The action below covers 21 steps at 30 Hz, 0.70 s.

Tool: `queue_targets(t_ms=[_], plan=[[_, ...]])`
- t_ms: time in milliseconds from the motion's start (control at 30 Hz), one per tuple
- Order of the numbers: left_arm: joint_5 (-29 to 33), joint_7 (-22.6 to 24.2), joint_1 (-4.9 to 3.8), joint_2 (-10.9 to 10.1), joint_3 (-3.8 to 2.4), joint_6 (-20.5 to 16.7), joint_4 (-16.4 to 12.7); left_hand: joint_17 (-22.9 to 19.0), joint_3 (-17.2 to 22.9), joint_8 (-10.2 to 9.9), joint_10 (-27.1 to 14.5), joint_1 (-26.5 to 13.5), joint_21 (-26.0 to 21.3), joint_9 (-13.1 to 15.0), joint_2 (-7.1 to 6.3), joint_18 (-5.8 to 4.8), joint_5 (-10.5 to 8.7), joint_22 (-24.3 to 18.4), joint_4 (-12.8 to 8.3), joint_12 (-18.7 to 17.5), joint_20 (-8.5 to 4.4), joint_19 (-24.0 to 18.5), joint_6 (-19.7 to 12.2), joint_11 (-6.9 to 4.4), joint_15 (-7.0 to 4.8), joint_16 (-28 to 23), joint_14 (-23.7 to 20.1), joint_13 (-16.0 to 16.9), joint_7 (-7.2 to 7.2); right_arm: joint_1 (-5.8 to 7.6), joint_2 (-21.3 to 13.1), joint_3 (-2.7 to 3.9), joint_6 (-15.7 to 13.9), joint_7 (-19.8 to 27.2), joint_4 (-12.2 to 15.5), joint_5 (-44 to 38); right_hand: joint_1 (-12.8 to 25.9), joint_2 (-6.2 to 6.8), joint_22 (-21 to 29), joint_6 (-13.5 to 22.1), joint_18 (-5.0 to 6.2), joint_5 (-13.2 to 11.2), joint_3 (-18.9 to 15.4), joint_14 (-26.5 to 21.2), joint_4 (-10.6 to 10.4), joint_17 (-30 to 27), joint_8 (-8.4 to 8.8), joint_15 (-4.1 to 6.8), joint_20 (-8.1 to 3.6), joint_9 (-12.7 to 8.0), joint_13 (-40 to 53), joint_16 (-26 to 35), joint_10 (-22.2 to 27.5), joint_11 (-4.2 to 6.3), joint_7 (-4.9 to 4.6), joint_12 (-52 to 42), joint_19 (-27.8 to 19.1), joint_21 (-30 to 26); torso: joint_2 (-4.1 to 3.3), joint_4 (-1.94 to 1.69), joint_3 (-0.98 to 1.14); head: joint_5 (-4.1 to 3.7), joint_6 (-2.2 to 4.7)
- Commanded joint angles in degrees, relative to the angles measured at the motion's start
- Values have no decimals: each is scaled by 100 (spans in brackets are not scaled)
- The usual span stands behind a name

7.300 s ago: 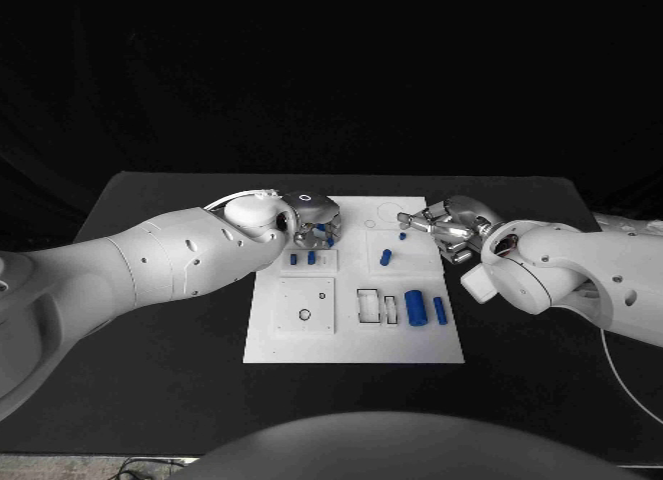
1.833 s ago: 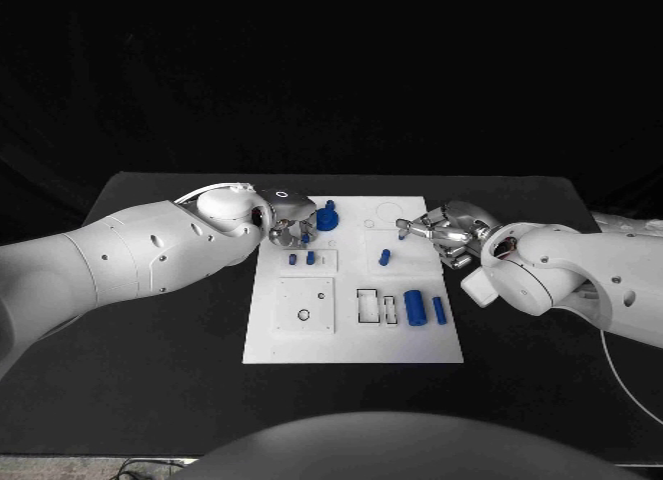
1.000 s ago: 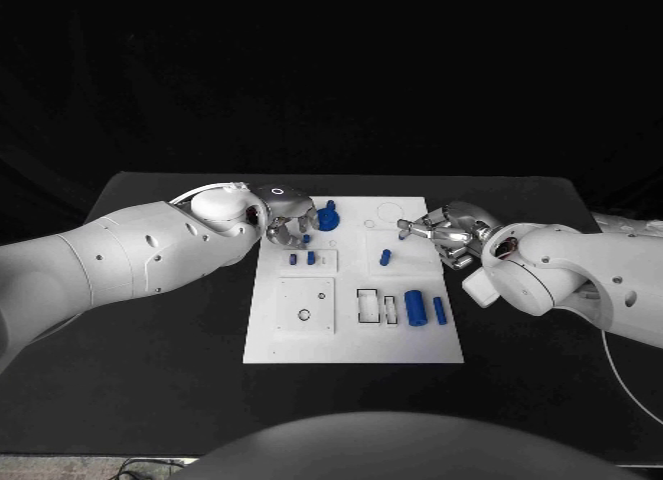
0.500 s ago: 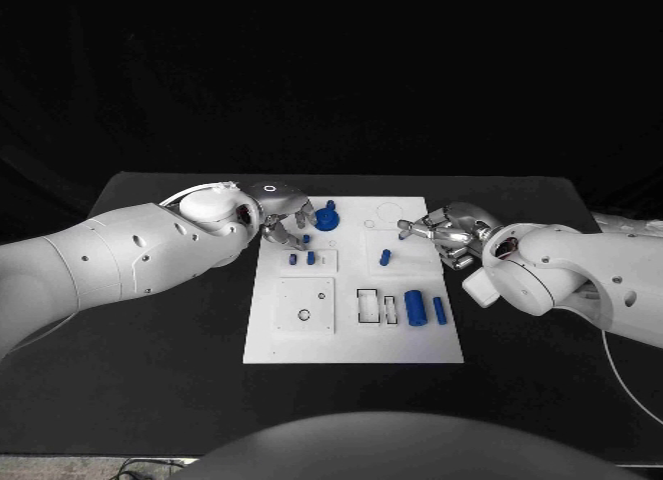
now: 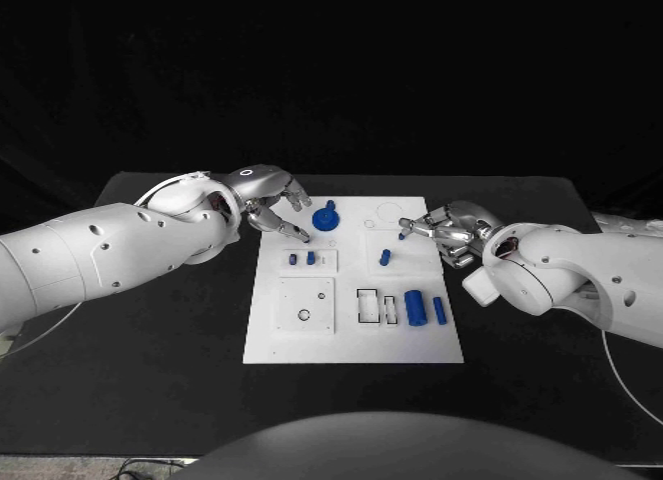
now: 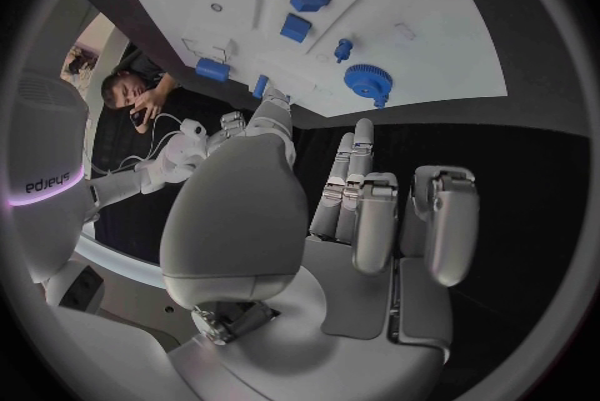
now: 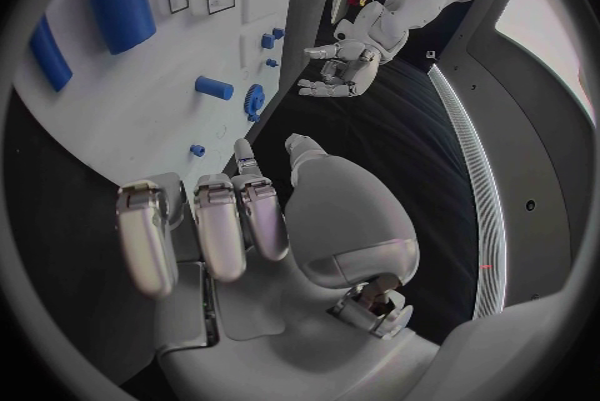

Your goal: Assemble the parts on the task board

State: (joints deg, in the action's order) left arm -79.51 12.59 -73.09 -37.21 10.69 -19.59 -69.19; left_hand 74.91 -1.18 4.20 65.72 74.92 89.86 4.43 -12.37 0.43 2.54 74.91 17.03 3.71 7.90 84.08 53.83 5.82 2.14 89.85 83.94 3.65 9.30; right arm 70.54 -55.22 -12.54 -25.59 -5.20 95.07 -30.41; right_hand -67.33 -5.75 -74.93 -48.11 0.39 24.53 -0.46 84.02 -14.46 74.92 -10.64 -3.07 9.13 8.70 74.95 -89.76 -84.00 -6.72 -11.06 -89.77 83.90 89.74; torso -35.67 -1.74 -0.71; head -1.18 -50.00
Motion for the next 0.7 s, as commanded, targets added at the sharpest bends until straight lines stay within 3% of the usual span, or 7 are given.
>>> queue_targets(t_ms=[33, 167, 300, 333, 467, 600, 700], plan=[[1925, 603, -10, -137, -13, -712, -212, 1509, -154, 21, 63, -29, 14, -1, 150, -43, 63, 1509, -6, 41, 36, 592, 53, 13, 8, 15, 606, 14, 8, 15, 0, 1, -249, 370, 14, -12, -83, -3, -1507, 51, -39, 14, -42, 598, 11, 1508, -60, 5, 19, 8, 1505, -24, -600, 6, 13, -23, 610, 26, -4, -7, -2, 10, 0], [3524, 925, -8, -310, -16, -1074, -467, 1509, -371, 1, 47, -20, 14, -6, 325, -43, 459, 1509, -2, 11, 42, 592, 91, 9, -1, 15, 606, 5, 7, 113, 24, 2, -371, 611, -21, -42, -438, -41, -1507, 135, -39, -138, 24, 598, 132, 1508, -150, 26, 8, 0, 1345, -24, -331, 23, 31, 148, 610, 26, -7, -8, 1, 27, 0], [4696, 1222, 18, -399, 10, -1245, -622, 1065, -449, -13, 36, -78, -218, -9, 434, 32, 555, 1403, -1, 8, 30, 355, 114, 4, -16, -267, 418, 11, 0, 231, 65, 3, -411, 745, -124, -308, -790, -23, -1507, 166, -39, -578, 249, 598, 173, 1508, -209, 129, -113, -12, -1360, -24, 3267, 146, 154, 3545, 610, 26, -10, -21, -11, 34, 0], [4962, 1295, 32, -412, 20, -1271, -650, 867, -470, -16, 21, -99, -417, -9, 457, 92, 559, 1313, 3, 8, 27, 162, 117, -2, -14, -407, 327, 12, 3, 264, 82, 3, -422, 764, -169, -457, -857, 2, -1507, 145, -39, -651, 321, 598, 141, 1508, -226, 157, -144, -14, -1964, -24, 3544, 155, 177, 4272, 610, 26, -10, -24, -15, 30, 0], [5757, 1570, 102, -445, 43, -1314, -732, -637, -501, -20, -45, -256, -2133, -10, 537, 515, 554, 534, -16, 10, 37, -1306, 131, 14, -11, -1689, -536, 14, 11, 353, 157, 5, -516, 730, -379, -1481, -1155, 247, -1507, -117, -39, -1066, 568, 598, 100, 1508, -279, 126, -131, -9, -3724, -24, 3637, 112, 201, 6065, 610, 26, -20, -58, -30, -29, 16], [6159, 1774, 161, -458, 51, -1264, -791, -2833, -471, -23, -72, -354, -4740, -13, 595, 975, 548, -728, -20, 11, 83, -3121, 122, 33, 39, -3923, -2018, 14, 34, 383, 212, 6, -521, 564, -575, -2756, -1328, 361, -1507, -298, -39, -1422, 718, 598, 132, 1508, -174, 70, -26, -47, -4816, -24, 3428, 11, 262, 6880, 610, 26, -36, -74, -44, -99, 58], [6365, 1864, 205, -455, 53, -1205, -817, -3382, -463, -24, -119, -356, -5573, -14, 605, 995, 527, -1248, -23, 12, 169, -3319, 104, 99, 99, -4680, -2385, 12, 63, 391, 252, 7, -462, 372, -702, -3598, -1401, 454, -1507, -350, -39, -1730, 739, 598, 190, 1508, -8, -17, 30, -102, -5433, -24, 3287, -53, 338, 7249, 610, 26, -48, -90, -53, -221, 107]])
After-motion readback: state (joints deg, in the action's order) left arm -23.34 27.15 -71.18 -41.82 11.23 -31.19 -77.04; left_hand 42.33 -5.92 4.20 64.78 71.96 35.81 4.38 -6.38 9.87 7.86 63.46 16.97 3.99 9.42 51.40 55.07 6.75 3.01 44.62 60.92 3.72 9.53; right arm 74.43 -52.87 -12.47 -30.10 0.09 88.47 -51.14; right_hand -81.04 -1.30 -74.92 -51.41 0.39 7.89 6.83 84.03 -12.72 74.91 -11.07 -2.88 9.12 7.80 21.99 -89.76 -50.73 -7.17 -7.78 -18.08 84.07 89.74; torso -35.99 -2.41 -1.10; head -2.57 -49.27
